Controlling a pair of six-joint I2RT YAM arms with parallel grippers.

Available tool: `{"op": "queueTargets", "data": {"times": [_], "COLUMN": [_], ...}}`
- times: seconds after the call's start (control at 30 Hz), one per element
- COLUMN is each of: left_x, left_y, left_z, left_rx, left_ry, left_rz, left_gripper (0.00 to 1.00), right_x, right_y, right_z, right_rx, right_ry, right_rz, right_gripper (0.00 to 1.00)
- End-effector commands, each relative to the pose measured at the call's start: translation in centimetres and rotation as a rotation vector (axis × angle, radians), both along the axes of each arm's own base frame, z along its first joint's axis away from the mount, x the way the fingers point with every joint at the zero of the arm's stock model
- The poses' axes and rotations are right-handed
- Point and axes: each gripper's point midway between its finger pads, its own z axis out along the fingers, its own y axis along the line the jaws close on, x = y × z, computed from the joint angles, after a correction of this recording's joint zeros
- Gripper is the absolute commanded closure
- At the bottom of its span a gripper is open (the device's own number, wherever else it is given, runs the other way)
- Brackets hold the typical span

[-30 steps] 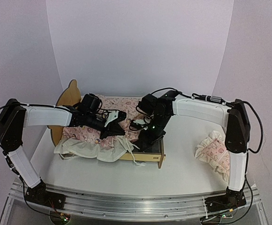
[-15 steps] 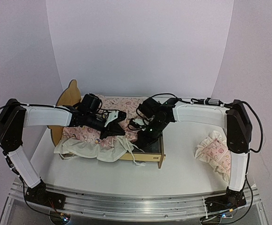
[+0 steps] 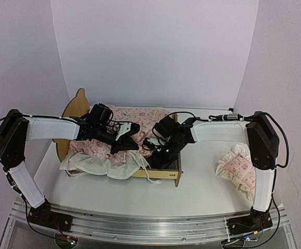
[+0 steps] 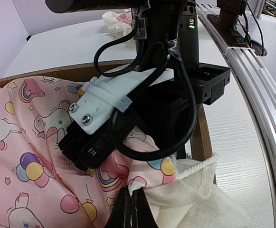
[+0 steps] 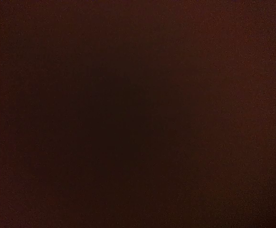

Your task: Set up the pet bed

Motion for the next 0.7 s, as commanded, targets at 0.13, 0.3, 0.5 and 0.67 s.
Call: {"op": "queueTargets", "data": {"times": [0.13,0.3,0.5,0.67], "left_x": [0.3,0.2,-1.6,-2.9], "left_y": [0.3,0.2,0.5,0.9], "left_z": [1.4,1.4,0.4,-0.1], "left_rx": [-0.029,-0.029,-0.019,-0.005], "left_ry": [-0.041,-0.034,0.02,0.042], "left_rz": [0.011,0.005,-0.056,-0.109], "left_gripper": [1.0,1.0,0.86,0.7], "right_x": [-4.1,-6.0,-6.3,-4.6], "right_y": [-0.4,-1.8,-6.3,-7.4], "right_z": [-0.2,-3.8,-8.5,-8.0], "right_rx": [0.041,-0.061,-0.318,-0.4], "right_ry": [0.161,0.28,0.27,0.163], "right_rz": [0.076,0.145,0.174,0.172], "right_gripper": [1.0,1.0,0.97,0.86]}}
